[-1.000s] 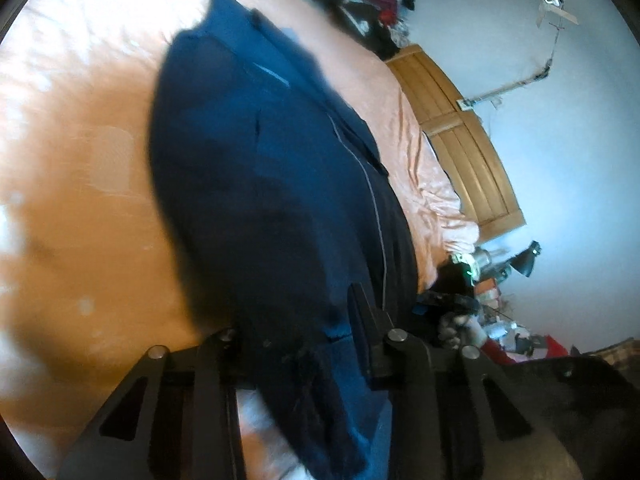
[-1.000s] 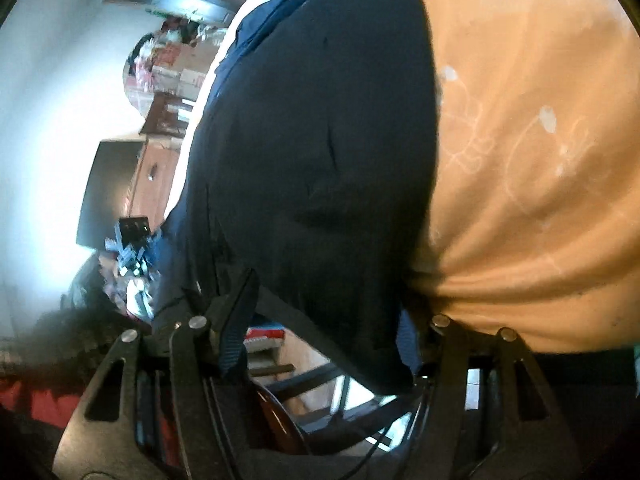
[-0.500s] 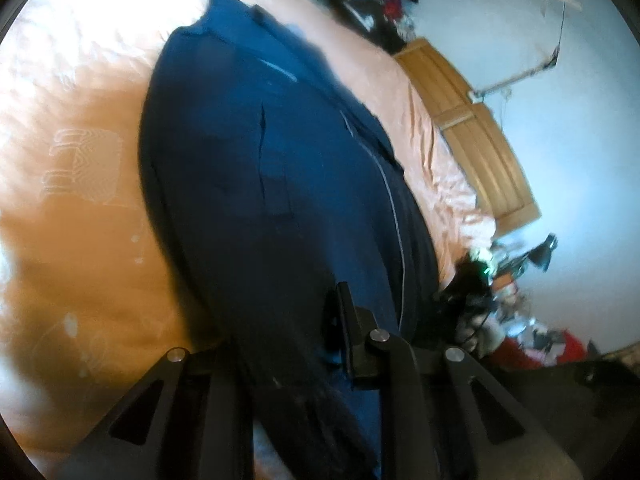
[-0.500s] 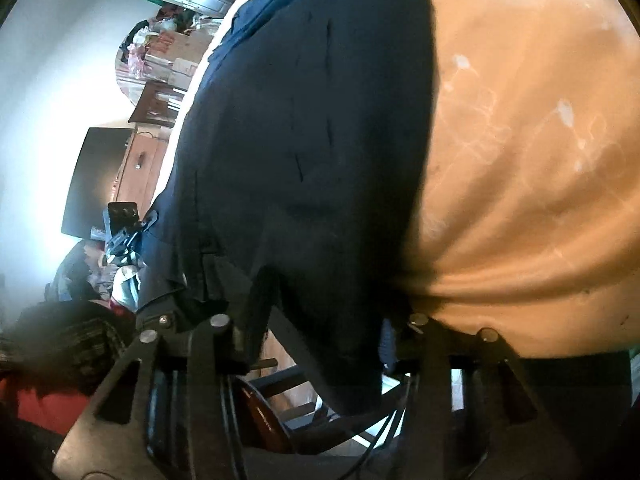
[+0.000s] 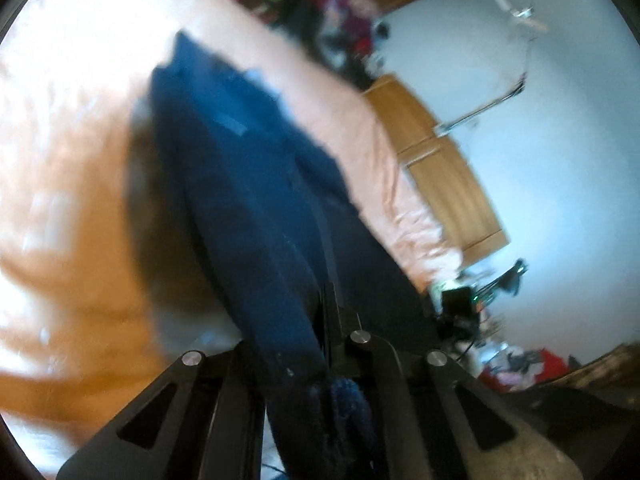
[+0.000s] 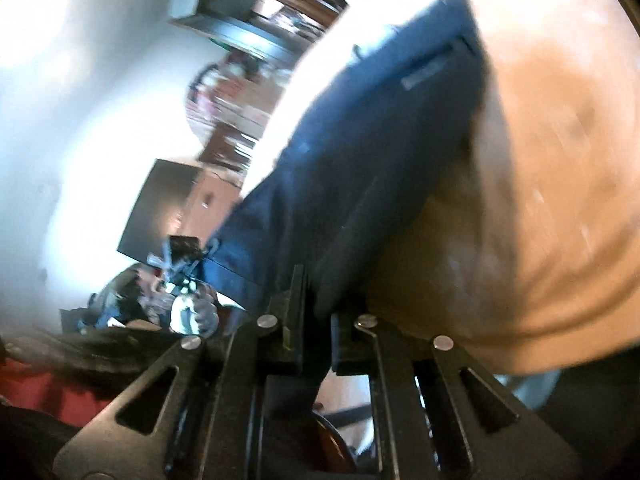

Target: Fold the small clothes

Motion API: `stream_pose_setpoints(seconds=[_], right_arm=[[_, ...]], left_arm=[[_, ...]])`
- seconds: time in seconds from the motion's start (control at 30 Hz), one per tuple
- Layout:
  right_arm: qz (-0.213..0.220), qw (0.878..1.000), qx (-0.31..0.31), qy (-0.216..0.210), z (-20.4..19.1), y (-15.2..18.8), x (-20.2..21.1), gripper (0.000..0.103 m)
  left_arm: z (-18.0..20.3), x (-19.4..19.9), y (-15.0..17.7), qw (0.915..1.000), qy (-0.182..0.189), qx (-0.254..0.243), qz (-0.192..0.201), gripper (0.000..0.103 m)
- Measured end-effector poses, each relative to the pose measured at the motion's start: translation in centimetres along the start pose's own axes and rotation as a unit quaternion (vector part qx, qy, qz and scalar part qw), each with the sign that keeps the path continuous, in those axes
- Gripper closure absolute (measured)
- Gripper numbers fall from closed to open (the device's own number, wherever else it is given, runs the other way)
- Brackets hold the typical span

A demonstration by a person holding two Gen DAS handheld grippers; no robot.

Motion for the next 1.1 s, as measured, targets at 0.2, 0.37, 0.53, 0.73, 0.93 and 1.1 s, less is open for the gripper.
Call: stream_pose_setpoints(seconds=[0.2,0.37,0.53,0.73,0.93,1.1], right_arm=[[0.027,0.999,0.013,-0.015,-2.1,-2.2,0.0,0.096],[0.064,0.997,0.017,-0.042,-2.7,-7.9,0.5,0.096],[0.105,0.994,0.028,-0.021,-0.7,-20.6,-0.1,0.096],[0.074,0.994,-0.003,0.082,8.2,-30.6,-4.2,0.083],[0.053,0.984,-0.044,0.162,15.7,-31.3,-7.0,0.036],[0.047,0.983,-0.017,0.176,16.3,-31.6,-8.2,0.031]], left_arm=[[1.6,-0.7,-3.0,0.9995,0.025,0.004,0.018,0.100],[3.4,-0.8,-9.5,0.9972,0.046,0.000,0.059,0.099],[2.4,-4.1,-19.4,0.9954,0.037,-0.008,0.088,0.096],[-8.8,-13.5,-28.5,0.9869,-0.140,0.048,0.064,0.033],[-16.1,-18.2,-28.4,0.9682,-0.234,0.087,0.012,0.018],[-15.0,-16.2,-28.9,0.9698,-0.229,0.065,0.054,0.006]])
Point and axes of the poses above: each gripper's, at about its wrist camera, not at the fingertips, and x roughly against the way its jaws point, z to its right, y to its underside, the point moved 3 cm from there along -x, roughly the way its jaws point, and after that the axes turned 2 degrees about -y, right-handed, at the moved point
